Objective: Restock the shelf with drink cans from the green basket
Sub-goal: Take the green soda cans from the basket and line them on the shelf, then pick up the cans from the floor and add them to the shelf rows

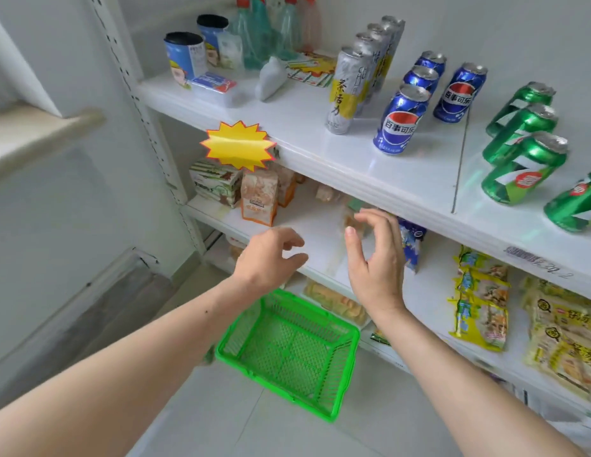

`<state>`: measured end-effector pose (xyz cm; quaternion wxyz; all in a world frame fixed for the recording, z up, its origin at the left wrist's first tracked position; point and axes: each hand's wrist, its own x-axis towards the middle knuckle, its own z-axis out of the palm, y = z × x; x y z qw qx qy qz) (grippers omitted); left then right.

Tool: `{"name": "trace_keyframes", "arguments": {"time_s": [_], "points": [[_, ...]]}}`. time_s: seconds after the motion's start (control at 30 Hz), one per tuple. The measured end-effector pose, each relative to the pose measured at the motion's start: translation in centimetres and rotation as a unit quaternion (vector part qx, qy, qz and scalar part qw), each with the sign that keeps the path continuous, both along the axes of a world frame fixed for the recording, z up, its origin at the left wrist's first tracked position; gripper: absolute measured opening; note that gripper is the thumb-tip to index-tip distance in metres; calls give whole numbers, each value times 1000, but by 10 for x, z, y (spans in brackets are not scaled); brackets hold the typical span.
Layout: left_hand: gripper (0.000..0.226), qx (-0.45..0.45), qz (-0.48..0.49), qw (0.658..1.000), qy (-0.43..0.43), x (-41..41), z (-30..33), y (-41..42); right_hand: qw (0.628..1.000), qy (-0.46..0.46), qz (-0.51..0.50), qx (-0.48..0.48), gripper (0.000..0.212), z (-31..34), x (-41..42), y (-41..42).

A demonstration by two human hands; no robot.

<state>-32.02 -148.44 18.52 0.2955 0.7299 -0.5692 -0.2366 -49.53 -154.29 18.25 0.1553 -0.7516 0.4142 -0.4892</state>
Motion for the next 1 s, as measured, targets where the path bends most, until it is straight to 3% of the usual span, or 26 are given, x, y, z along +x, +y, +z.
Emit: {"name": "trace_keyframes", "arguments": {"time_s": [0.37,1.0], "points": [[22,98,68,993,-10,157,-85,78,989,72,62,110,18,-106,130,59],[28,218,207,952,53,327,-235,111,933,191,173,251,18,-262,298,43]]}}
